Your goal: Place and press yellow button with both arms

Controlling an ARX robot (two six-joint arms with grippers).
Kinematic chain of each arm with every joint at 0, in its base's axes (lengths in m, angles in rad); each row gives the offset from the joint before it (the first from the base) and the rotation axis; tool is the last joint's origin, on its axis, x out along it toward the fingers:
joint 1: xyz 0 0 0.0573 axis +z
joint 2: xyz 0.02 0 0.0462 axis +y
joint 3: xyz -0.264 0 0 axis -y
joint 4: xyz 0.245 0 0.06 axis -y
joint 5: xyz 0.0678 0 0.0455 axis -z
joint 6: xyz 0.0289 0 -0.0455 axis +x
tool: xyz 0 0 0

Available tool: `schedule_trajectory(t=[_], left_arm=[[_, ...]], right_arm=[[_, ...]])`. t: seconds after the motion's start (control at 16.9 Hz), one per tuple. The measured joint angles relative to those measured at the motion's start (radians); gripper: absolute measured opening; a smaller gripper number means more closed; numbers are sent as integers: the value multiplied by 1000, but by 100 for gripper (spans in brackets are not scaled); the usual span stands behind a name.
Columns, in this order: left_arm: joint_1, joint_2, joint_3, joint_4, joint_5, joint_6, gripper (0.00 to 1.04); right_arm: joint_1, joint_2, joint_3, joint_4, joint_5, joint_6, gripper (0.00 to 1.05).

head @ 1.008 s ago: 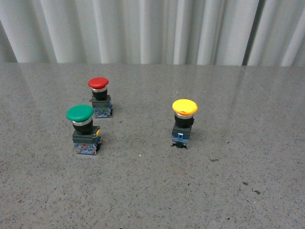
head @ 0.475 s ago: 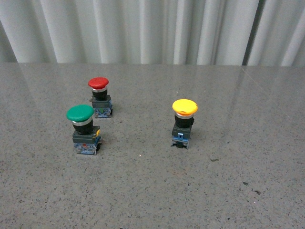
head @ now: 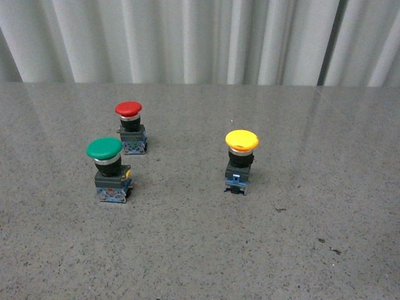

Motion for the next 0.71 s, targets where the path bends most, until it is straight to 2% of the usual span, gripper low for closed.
schedule_trajectory(t=[0.24,0.36,0.47,0.71], left_arm=[[0,0,0,0,0,0,98],[0,0,0,0,0,0,98],[0,0,0,0,0,0,98],[0,0,0,0,0,0,98]], right_arm=[[185,374,262,24,50,18,98],[252,495,318,23,76,12,98],[297,577,323,24,106,-10,75],[309,602,327,27,117,-16,59]])
